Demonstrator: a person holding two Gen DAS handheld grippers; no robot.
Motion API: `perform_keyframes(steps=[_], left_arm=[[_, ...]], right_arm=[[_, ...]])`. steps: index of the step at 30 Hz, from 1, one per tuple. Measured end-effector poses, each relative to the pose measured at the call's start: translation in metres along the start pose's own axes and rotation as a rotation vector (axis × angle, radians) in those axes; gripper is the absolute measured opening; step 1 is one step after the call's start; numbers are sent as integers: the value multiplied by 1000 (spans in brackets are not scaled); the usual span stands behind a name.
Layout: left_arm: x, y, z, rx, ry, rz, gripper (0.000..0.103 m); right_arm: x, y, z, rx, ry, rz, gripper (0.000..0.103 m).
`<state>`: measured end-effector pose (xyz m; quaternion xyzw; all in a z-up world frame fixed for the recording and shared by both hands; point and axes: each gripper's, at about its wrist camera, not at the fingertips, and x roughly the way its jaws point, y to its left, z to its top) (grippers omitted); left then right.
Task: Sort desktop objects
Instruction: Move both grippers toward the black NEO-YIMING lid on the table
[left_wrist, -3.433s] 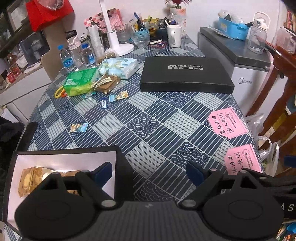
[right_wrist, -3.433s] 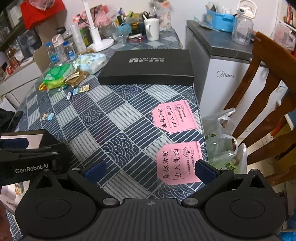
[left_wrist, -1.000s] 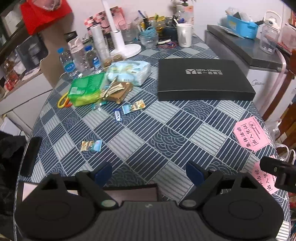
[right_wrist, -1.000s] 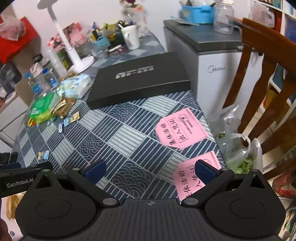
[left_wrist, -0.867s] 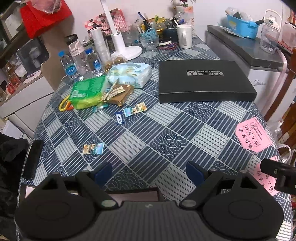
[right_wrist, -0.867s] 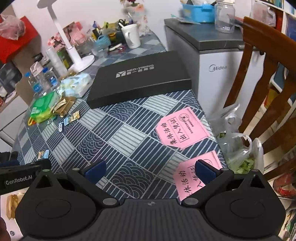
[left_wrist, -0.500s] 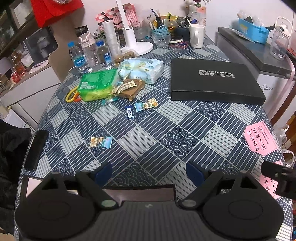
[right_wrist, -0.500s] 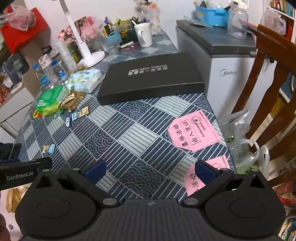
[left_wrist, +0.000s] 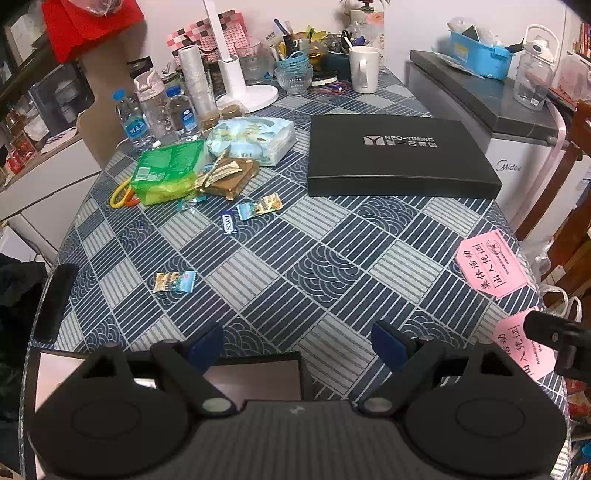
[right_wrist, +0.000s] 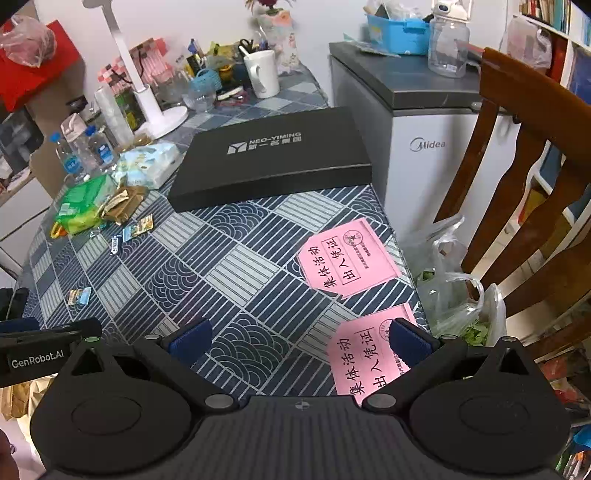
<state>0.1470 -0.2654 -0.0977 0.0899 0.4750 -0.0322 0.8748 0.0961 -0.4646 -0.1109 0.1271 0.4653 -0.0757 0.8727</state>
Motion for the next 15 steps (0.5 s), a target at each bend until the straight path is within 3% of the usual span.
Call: perform_keyframes(steps=[9, 15], left_arm=[[6, 35, -2, -77, 13, 44, 103], [12, 28, 2, -58, 18, 31, 103]], right_arm=[[6, 28, -3, -48, 15, 48, 103], [10, 28, 4, -55, 15, 40, 103]])
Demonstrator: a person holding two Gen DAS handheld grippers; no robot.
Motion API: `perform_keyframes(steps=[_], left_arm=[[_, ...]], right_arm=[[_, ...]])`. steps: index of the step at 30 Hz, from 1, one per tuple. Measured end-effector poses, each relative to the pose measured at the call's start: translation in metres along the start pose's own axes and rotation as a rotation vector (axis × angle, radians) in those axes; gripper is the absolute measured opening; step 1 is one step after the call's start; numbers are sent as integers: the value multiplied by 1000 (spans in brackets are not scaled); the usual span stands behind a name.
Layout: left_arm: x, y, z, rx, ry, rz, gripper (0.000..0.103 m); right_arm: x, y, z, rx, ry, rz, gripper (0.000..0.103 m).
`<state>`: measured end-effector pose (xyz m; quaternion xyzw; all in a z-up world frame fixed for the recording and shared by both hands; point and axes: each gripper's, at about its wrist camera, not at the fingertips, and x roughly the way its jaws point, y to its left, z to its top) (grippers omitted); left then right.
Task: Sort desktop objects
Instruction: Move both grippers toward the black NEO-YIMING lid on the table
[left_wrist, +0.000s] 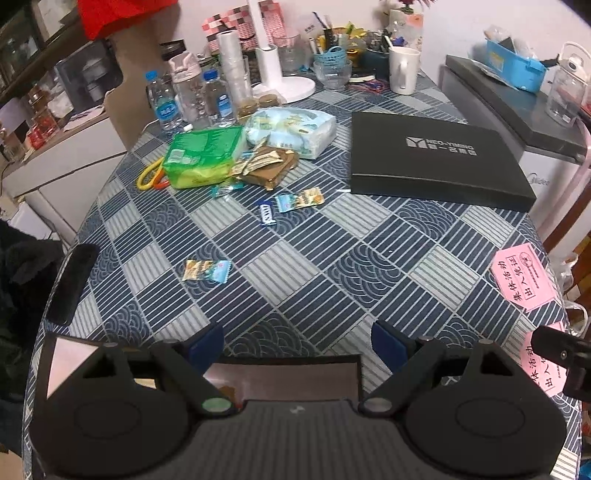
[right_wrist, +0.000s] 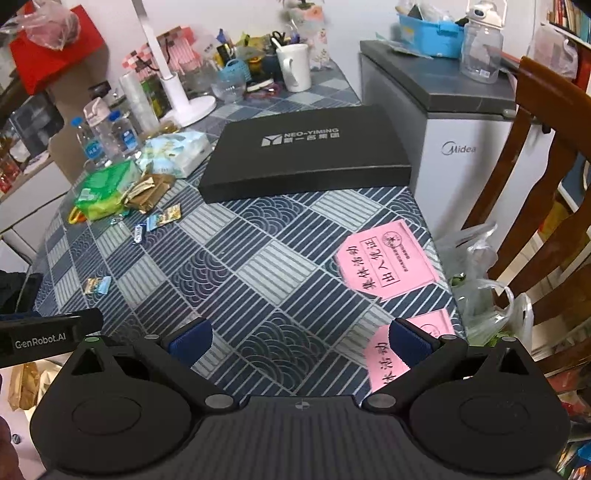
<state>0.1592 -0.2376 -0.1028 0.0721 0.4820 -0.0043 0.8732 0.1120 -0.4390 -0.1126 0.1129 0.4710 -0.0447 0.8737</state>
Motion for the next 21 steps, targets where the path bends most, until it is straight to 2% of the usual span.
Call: perform_keyframes(steps=[7, 21], left_arm=[[11, -26, 11, 40, 20, -49, 103], [53, -37, 63, 39, 47, -23, 103]], right_arm=[[8, -20, 10, 17, -2, -31, 103], [47, -28, 55, -5, -19, -27, 103]])
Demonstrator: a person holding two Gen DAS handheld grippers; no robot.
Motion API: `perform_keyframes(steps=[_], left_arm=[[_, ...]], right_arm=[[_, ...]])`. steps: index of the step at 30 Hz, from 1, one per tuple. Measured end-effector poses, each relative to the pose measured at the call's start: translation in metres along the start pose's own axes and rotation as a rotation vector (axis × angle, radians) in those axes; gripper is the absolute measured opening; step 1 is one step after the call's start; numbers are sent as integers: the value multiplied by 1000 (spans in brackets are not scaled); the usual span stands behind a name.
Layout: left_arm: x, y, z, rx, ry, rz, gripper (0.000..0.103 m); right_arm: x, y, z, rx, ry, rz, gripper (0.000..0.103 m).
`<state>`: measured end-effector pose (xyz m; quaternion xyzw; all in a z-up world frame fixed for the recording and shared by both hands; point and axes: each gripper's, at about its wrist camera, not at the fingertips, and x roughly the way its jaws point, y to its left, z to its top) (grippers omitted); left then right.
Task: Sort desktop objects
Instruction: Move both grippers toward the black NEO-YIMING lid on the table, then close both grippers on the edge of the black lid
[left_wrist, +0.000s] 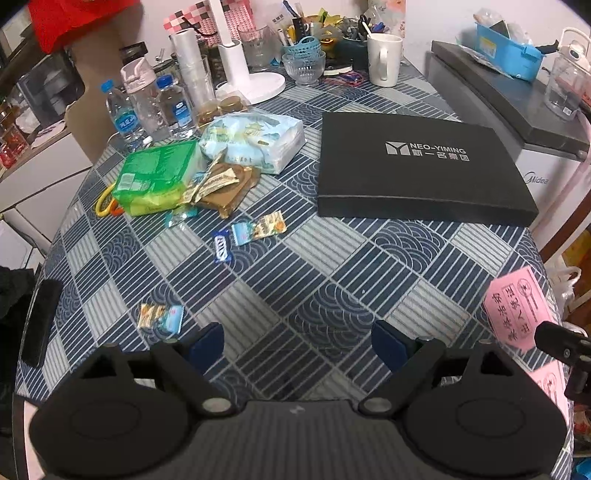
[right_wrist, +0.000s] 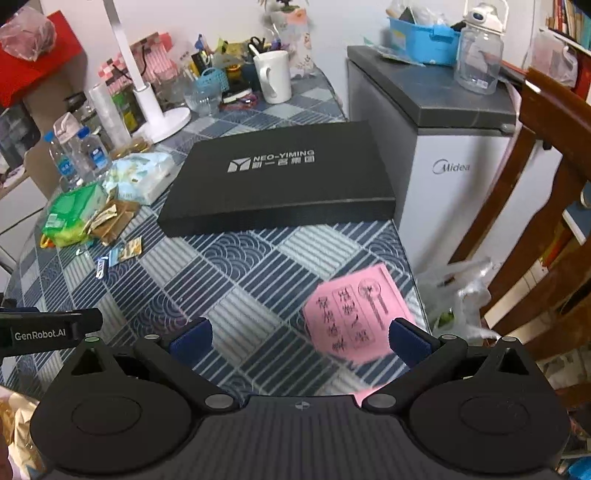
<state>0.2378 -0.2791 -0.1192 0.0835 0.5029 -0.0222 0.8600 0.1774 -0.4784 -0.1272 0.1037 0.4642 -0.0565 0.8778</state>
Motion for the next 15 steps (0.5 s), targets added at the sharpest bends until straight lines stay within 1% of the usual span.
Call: perform_keyframes(steps=[6, 8, 15], left_arm=[[13, -18, 17, 9, 16, -16, 103], [14, -24, 20, 17, 14, -24, 103], [20, -40, 29, 44, 5, -15, 103]], right_arm=[[16, -6, 18, 3, -7, -7, 103], [20, -7, 21, 1, -5, -6, 103], [29, -8, 27, -12, -4, 0, 103]])
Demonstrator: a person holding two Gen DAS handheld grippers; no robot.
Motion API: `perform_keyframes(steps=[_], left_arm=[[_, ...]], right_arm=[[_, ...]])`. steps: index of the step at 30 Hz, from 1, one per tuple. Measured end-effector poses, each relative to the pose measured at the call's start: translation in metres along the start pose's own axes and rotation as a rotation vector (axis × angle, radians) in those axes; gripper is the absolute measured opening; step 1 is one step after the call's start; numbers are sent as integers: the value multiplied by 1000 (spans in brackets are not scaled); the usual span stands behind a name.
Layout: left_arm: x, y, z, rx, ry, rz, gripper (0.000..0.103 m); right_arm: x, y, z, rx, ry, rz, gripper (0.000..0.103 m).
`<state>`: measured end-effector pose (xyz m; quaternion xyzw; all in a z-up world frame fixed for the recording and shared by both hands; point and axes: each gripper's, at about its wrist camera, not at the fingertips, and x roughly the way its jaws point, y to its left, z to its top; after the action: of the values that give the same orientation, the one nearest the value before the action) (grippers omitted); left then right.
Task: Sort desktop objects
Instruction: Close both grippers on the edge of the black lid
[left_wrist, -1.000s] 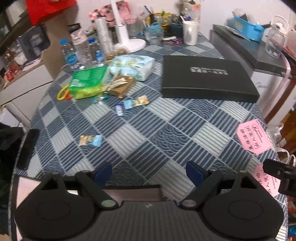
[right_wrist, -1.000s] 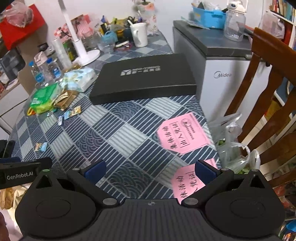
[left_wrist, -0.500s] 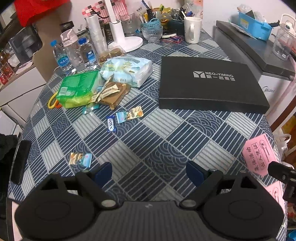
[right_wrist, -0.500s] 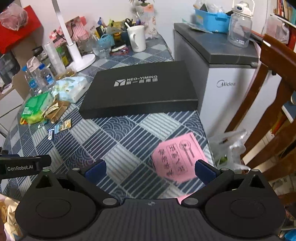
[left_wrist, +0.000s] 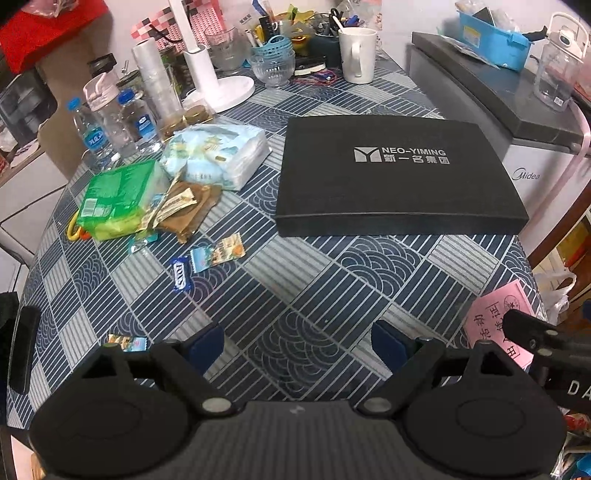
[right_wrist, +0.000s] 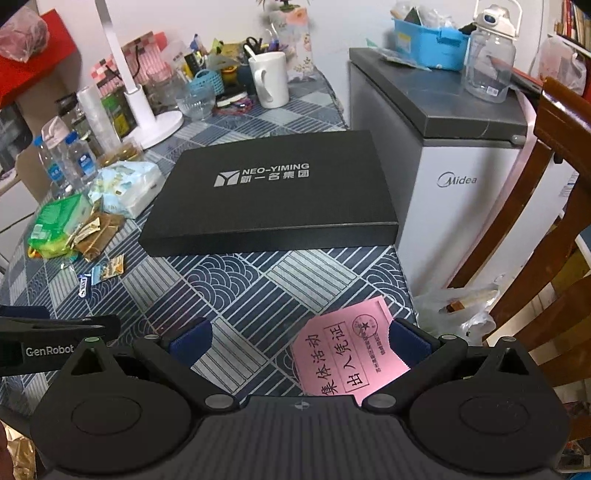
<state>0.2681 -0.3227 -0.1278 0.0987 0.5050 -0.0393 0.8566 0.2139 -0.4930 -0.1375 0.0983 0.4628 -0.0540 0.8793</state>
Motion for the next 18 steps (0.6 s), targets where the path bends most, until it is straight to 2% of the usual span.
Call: perform_keyframes(steps=[13, 18], left_arm=[[16, -14, 17, 56, -20, 38, 103], [31, -8, 33, 63, -49, 5, 103]], right_arm=[[19, -9, 18, -21, -9, -3, 103], [36, -18, 30, -30, -15, -27, 103]])
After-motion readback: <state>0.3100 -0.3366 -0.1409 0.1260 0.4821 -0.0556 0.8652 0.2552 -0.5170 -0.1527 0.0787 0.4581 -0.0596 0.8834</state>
